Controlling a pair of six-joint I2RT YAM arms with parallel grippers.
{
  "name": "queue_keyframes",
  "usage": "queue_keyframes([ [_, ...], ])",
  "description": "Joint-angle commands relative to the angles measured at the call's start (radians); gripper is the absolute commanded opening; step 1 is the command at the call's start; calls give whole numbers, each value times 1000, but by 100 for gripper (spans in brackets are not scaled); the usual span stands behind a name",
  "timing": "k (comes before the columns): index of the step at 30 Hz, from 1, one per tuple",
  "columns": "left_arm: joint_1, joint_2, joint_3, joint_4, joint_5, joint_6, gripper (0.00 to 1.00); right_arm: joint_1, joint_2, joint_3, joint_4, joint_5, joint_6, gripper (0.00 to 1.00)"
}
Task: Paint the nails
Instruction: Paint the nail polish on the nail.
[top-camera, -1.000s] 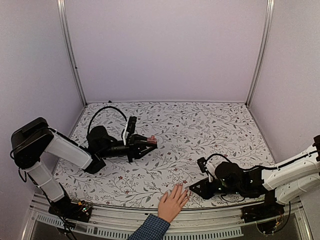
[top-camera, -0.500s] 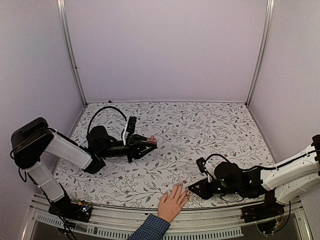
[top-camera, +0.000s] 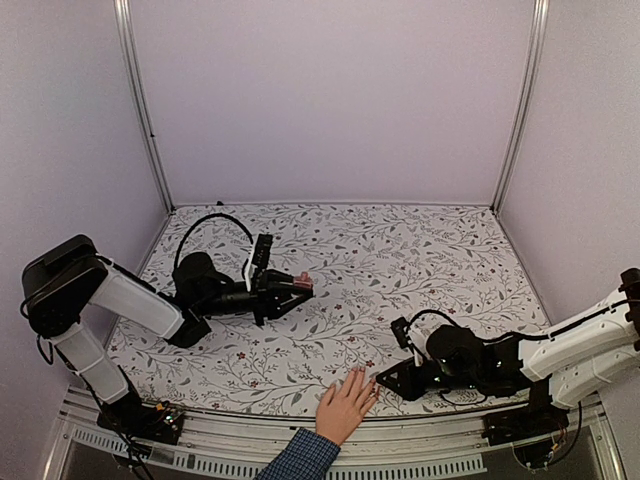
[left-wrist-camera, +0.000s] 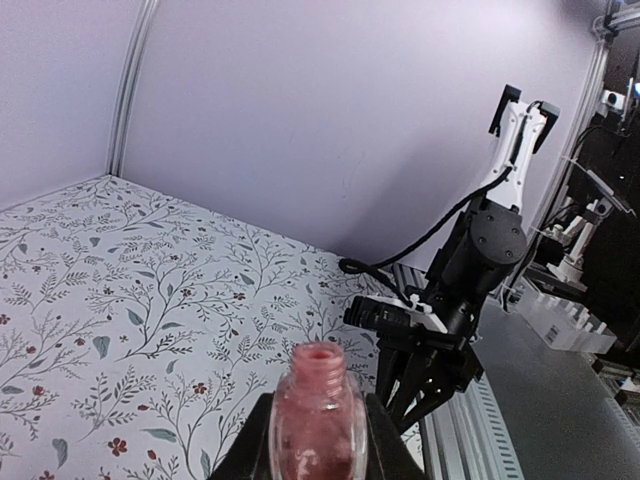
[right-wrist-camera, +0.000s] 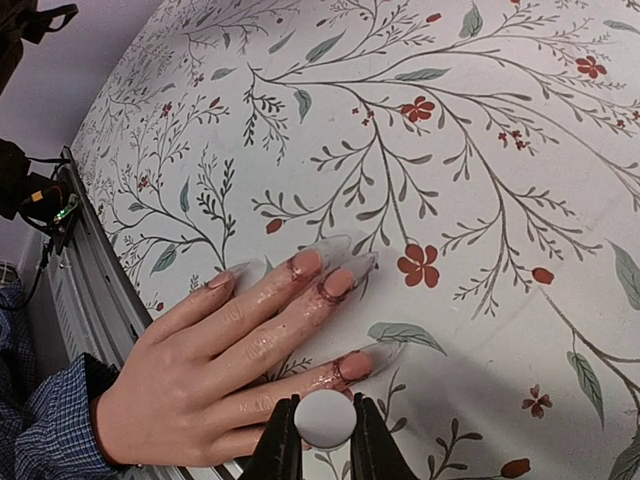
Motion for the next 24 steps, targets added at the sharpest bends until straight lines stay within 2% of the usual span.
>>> queue_keyframes([
  [1,16,-7,-8,44,6,6,0,6,15,4,16,-7,-3,0],
  [24,18,-5,-5,40,12,7,0,6,29,10,-23,44,35,0],
])
